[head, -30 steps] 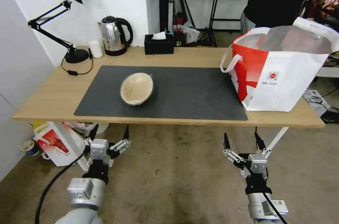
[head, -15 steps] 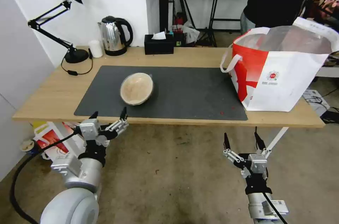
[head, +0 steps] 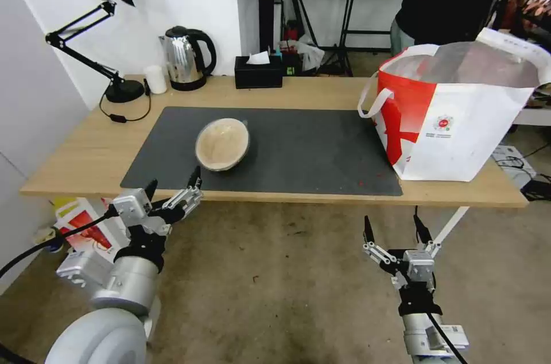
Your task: Pick up the trash from the table and place it into the takeout bag.
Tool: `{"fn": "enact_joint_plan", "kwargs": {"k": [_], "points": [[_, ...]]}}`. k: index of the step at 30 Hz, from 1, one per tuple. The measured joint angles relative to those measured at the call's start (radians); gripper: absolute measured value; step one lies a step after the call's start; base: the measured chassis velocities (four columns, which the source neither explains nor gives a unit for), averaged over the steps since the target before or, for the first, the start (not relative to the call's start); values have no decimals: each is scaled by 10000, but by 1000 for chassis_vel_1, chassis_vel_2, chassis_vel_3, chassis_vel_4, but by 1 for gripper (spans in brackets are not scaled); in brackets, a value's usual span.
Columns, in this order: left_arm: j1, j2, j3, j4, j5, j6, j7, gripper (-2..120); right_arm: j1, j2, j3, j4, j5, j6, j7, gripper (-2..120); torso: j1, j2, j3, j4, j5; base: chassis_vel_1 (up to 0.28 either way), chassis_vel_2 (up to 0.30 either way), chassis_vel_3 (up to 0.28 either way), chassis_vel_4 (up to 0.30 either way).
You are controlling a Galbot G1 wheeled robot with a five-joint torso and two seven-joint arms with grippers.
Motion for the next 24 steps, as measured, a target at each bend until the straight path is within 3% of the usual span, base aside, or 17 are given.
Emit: {"fn": "enact_joint_plan", "kwargs": {"k": [2, 3, 5, 9, 19, 24], "points": [[-247, 41, -47, 0, -1647, 175, -489, 100, 0, 0, 0, 0, 0, 0, 0, 100, 0, 0, 0, -3, 1, 0, 0, 0, 0], [-247, 41, -47, 0, -1647, 175, -489, 100, 0, 0, 0, 0, 0, 0, 0, 100, 0, 0, 0, -3, 1, 0, 0, 0, 0], [-457, 44, -122, 2, -3156, 229, -963, 100, 0, 0, 0, 0, 0, 0, 0, 100, 1, 0, 0, -2, 1, 0, 0, 0, 0], [-591, -25, -138, 8, -4363, 238, -1259, 100, 0, 0, 0, 0, 0, 0, 0, 100, 0, 0, 0, 0, 1, 0, 0, 0, 0], [-859, -91, -518, 19, -6061, 213, -1435, 100, 0, 0, 0, 0, 0, 0, 0, 100, 1, 0, 0, -1, 1, 0, 0, 0, 0], [-965, -106, -639, 23, -6352, 216, -1509, 100, 0, 0, 0, 0, 0, 0, 0, 100, 0, 0, 0, -1, 1, 0, 0, 0, 0]]}}
